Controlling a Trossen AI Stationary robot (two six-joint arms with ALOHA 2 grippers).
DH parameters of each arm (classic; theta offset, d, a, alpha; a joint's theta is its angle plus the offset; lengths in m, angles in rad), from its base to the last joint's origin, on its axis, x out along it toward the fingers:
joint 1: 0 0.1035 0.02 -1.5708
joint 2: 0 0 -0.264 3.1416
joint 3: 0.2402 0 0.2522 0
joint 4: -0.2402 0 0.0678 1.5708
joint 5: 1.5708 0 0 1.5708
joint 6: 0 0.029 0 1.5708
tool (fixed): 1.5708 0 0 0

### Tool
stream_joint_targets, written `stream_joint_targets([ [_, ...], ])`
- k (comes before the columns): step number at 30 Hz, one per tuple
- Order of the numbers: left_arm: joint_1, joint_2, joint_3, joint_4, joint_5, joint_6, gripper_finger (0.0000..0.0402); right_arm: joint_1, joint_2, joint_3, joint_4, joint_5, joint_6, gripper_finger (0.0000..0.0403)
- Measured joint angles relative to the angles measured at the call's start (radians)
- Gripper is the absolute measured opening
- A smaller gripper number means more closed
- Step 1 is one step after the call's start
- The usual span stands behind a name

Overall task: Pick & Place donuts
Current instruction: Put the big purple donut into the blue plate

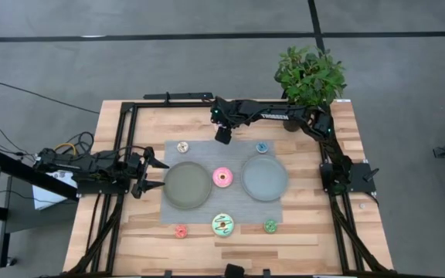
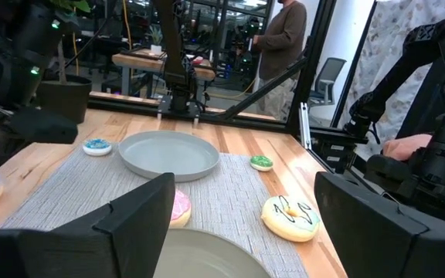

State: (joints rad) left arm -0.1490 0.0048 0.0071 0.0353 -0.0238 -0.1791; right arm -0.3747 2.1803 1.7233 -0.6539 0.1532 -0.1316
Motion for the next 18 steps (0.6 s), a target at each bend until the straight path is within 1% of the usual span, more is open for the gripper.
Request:
stream_joint_targets([
  [2, 0.000, 0.000, 0.000, 0.000, 0.000, 0.005, 0.0304, 0.001, 0.000, 0.000, 0.035, 0.006, -0.006, 0.0240],
  [4, 0.000, 0.000, 0.000, 0.000, 0.000, 0.006, 0.0304, 0.001, 0.000, 0.000, 0.056, -0.010, 0.001, 0.0240],
  [6, 0.000, 0.000, 0.000, 0.000, 0.000, -0.004, 0.0304, 0.000, 0.000, 0.000, 0.055, -0.014, 0.001, 0.0240],
  [10, 0.000, 0.000, 0.000, 0.000, 0.000, -0.006, 0.0304, -0.001, 0.001, 0.000, 0.048, 0.011, -0.008, 0.0240],
  [18, 0.000, 0.000, 0.000, 0.000, -0.001, -0.007, 0.0304, -0.006, 0.001, 0.000, 0.054, 0.014, -0.007, 0.0240],
])
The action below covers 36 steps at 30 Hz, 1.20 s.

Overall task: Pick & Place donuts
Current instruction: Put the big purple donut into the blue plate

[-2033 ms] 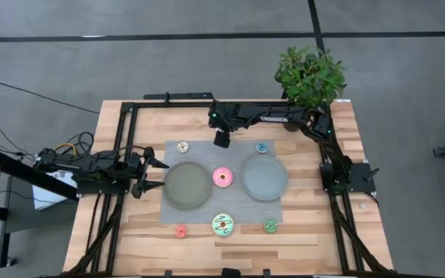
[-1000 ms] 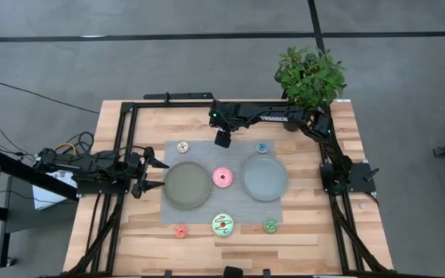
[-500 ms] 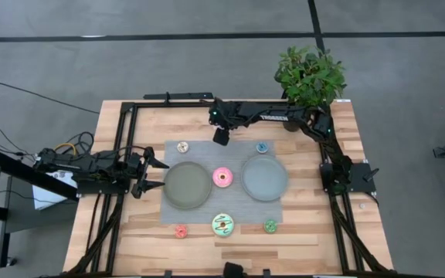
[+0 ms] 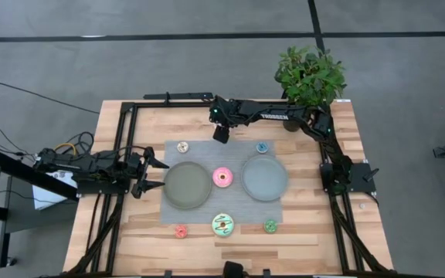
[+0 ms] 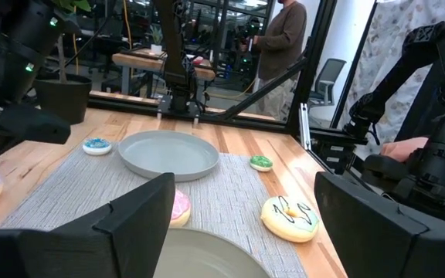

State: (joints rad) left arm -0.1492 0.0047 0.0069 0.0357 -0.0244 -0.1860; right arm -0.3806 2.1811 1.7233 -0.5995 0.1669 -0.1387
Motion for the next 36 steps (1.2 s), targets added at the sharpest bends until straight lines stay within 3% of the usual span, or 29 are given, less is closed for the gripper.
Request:
stream_joint_targets([
  [25, 0.000, 0.000, 0.000, 0.000, -0.001, -0.002, 0.0304, -0.016, 0.000, 0.000, 0.028, -0.014, 0.008, 0.0240],
  [36, 0.000, 0.000, 0.000, 0.000, 0.000, -0.002, 0.0304, 0.037, -0.019, 0.000, -0.142, 0.066, -0.019, 0.0240],
])
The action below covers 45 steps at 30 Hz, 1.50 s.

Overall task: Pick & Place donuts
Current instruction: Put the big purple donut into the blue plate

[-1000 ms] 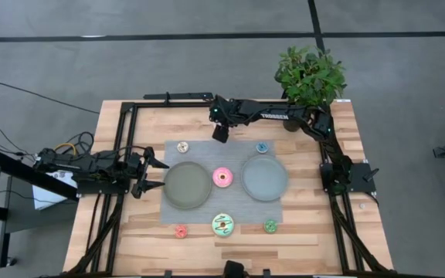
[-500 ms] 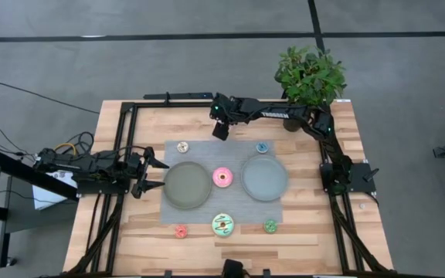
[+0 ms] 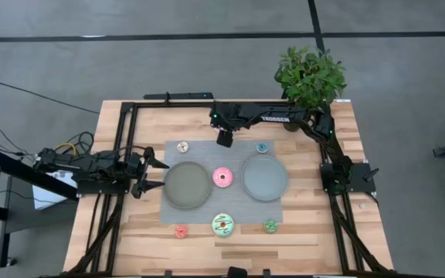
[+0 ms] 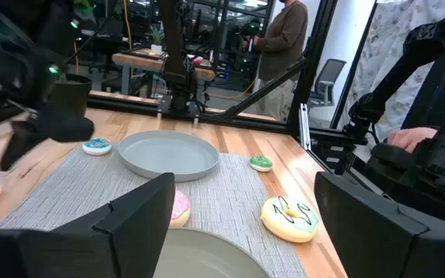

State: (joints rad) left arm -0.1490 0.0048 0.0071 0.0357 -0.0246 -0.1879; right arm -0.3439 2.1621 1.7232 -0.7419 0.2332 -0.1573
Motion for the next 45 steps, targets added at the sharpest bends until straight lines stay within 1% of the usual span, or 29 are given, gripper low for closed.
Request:
stream_joint_targets([
  [3, 0.000, 0.000, 0.000, 0.000, 0.000, 0.000, 0.0304, 0.017, 0.000, 0.000, -0.081, 0.010, -0.016, 0.0240],
  [5, 0.000, 0.000, 0.000, 0.000, 0.000, 0.000, 0.0304, 0.028, 0.000, 0.000, -0.111, 0.014, 0.004, 0.0240],
  [12, 0.000, 0.000, 0.000, 0.000, 0.001, 0.000, 0.0304, 0.069, -0.039, 0.001, -0.153, 0.087, 0.071, 0.0240],
  [17, 0.000, 0.000, 0.000, 0.000, 0.001, 0.000, 0.0304, 0.098, -0.090, 0.000, -0.184, 0.086, 0.107, 0.0240],
  [23, 0.000, 0.002, 0.000, 0.000, 0.001, 0.004, 0.0304, 0.133, -0.106, 0.000, -0.193, 0.067, 0.193, 0.0240],
  [27, 0.000, 0.002, 0.000, 0.000, 0.001, 0.005, 0.0304, 0.140, -0.088, 0.000, -0.148, 0.028, 0.213, 0.0240],
  [28, 0.000, 0.002, 0.000, 0.000, 0.001, 0.005, 0.0304, 0.141, -0.076, 0.001, -0.112, 0.023, 0.210, 0.0240],
  [29, 0.000, 0.002, 0.000, 0.000, 0.001, 0.005, 0.0304, 0.137, -0.066, 0.003, -0.078, 0.013, 0.208, 0.0240],
  [31, 0.000, 0.002, 0.000, 0.000, 0.001, 0.005, 0.0304, 0.123, -0.056, -0.002, -0.079, -0.007, 0.202, 0.0240],
  [33, 0.000, 0.002, 0.000, 0.000, 0.001, 0.005, 0.0304, 0.101, -0.031, 0.004, -0.020, -0.009, 0.202, 0.0240],
  [35, 0.000, 0.002, 0.000, 0.000, 0.001, 0.005, 0.0304, 0.072, -0.026, -0.003, -0.049, -0.025, 0.202, 0.0240],
  [38, 0.000, 0.002, 0.000, 0.000, 0.001, 0.008, 0.0304, 0.035, -0.002, 0.004, 0.013, -0.068, 0.203, 0.0240],
  [40, 0.000, 0.002, 0.000, 0.000, 0.000, 0.008, 0.0304, 0.011, 0.002, -0.003, -0.012, -0.091, 0.201, 0.0240],
  [41, 0.000, 0.002, 0.000, 0.000, 0.000, 0.009, 0.0304, 0.002, 0.006, -0.002, 0.012, -0.101, 0.187, 0.0240],
  [45, 0.000, 0.002, 0.000, 0.000, -0.004, 0.009, 0.0304, -0.018, 0.018, -0.001, 0.038, -0.103, 0.152, 0.0240],
])
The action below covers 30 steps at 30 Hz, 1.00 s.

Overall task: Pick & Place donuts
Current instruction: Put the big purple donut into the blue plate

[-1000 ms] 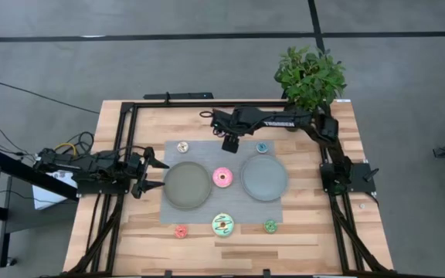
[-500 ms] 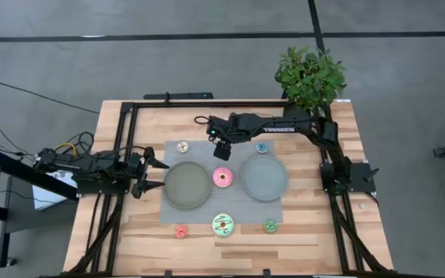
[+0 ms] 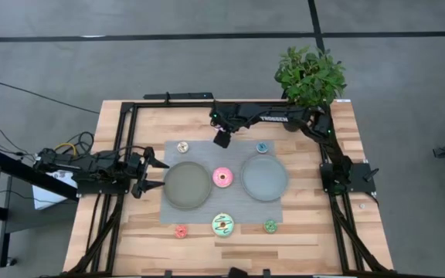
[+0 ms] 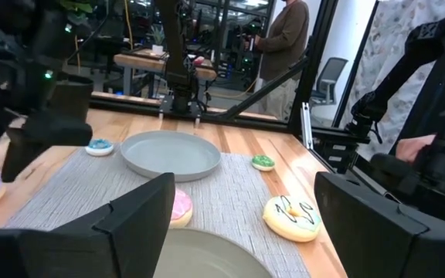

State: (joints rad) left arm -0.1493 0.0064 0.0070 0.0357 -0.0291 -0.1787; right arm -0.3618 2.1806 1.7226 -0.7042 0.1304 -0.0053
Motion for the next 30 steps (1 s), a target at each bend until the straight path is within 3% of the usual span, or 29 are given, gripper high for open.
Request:
stream_joint_targets([
  [30, 0.000, 0.000, 0.000, 0.000, -0.004, 0.000, 0.0304, -0.025, 0.001, 0.001, 0.054, 0.020, -0.100, 0.0240],
])
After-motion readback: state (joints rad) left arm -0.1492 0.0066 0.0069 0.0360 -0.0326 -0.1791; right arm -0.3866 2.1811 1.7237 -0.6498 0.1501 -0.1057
